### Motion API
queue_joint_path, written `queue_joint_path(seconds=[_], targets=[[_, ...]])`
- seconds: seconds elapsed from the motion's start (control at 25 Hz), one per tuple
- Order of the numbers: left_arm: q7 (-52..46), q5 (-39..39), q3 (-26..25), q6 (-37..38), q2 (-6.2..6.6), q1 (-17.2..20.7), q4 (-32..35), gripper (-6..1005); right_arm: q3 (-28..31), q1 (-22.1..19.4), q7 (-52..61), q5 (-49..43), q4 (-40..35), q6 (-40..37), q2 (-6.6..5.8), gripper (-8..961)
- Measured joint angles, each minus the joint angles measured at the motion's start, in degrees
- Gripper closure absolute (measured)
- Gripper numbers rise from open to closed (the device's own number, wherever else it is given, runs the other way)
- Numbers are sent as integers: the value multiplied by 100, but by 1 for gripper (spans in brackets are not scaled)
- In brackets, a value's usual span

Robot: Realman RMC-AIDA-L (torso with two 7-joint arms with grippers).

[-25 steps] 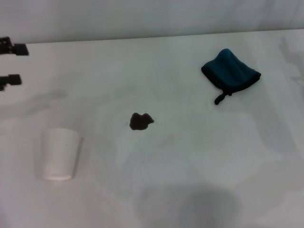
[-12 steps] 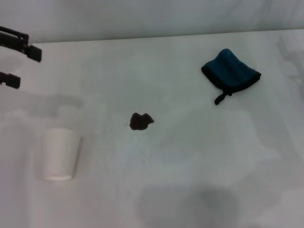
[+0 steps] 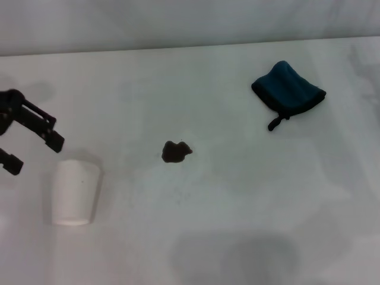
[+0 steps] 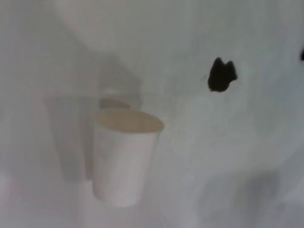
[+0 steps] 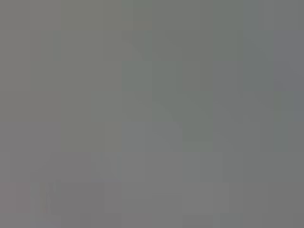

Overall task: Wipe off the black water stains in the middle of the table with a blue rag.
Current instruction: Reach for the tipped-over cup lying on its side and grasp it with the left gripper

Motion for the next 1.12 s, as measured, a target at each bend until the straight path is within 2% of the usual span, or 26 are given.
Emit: queue_joint_path(seconds=[0.28, 0.52, 0.64, 0.72, 1.12], targets=[[-44, 643, 1, -199, -269, -229, 4, 138, -3, 56, 0, 12, 29, -134, 6, 82], [-73, 957, 1, -404, -479, -253, 36, 139, 18, 56, 0, 17, 48, -140, 13, 82], [-71, 1104, 1, -719, -661, -253, 40, 140, 18, 56, 0, 17, 54, -145, 14, 83], [-64, 1139, 1, -876, -738, -257, 57, 168, 18, 55, 0, 17, 56, -145, 14, 83], [-104, 1050, 0, -1222, -921, -120, 84, 263, 24, 20, 6, 24, 60, -145, 14, 83]])
